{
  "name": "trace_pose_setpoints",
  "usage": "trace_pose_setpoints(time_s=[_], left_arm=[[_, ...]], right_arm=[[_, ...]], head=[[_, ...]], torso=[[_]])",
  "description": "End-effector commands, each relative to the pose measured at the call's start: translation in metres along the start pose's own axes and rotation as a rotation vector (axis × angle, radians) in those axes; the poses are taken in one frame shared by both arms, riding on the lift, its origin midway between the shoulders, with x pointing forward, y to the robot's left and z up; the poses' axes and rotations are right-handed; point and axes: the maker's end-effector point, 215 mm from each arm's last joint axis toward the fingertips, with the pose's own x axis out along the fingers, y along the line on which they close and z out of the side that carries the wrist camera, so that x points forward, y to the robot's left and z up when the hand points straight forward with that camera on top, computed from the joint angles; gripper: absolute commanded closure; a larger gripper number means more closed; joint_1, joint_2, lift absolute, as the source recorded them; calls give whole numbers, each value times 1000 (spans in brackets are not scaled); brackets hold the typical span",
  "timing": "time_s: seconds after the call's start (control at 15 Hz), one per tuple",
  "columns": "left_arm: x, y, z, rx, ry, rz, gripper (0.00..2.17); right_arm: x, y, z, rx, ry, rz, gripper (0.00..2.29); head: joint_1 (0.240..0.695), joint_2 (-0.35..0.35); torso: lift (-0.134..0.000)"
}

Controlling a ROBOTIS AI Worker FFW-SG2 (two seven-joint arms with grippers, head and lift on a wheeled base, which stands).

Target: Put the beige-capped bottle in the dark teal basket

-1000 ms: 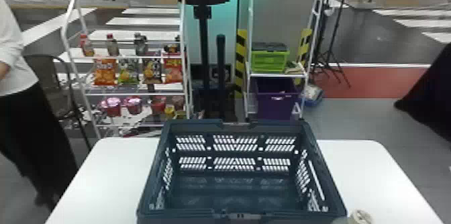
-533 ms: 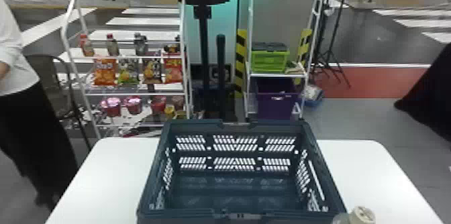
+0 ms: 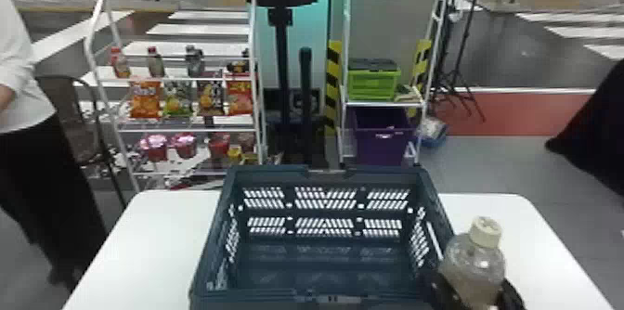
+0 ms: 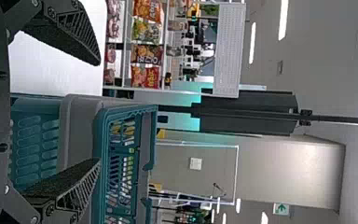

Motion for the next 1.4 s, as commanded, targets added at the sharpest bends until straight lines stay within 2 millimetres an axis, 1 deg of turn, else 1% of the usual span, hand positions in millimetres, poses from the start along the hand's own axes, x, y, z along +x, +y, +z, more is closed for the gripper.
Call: trace_pose_setpoints(time_s=[0.0,0.2,0.27,0.4,0.47,0.53,0.8,0.87,0.93,1.13,1.2,1.33], left_arm=[[-3,0,-1,1,2,0,154],[-4,0,0,-1,2,2,154],[-4,0,1,-1,0,2,154],[-4,0,1,0,2,1,154],[-4,0,1,-1,2,2,154],[-5,0,0,-1,3,2,154],[-7,0,-3,0,9,5,154],[-7,0,-3,0,9,5,154],[-7,0,-3,0,9,5,154],[-7,0,-3,0,8,5,154],[-7,0,-2,0,7,6,154],[-7,1,-2,-1,2,6,154]], right_arm=[[20,-1,5,-10,47,4,2165],[45,-3,-5,-12,152,2,2165],[54,0,-5,-13,181,8,2165],[77,10,1,-19,190,19,2165],[85,17,2,-18,204,36,2165],[93,25,-3,-18,234,52,2165],[114,47,-39,-20,380,89,2165],[120,50,-41,-9,397,98,2165],[126,55,-49,-4,437,111,2165],[140,59,-53,-12,496,110,2165],[144,60,-55,-18,512,105,2165],[147,63,-65,-11,578,110,2165]], head=[[499,0],[499,0],[499,0],[499,0],[499,0],[499,0],[499,0],[499,0],[499,0],[499,0],[499,0],[499,0]], torso=[[0],[0],[0],[0],[0],[0],[0],[0],[0],[0],[0],[0]])
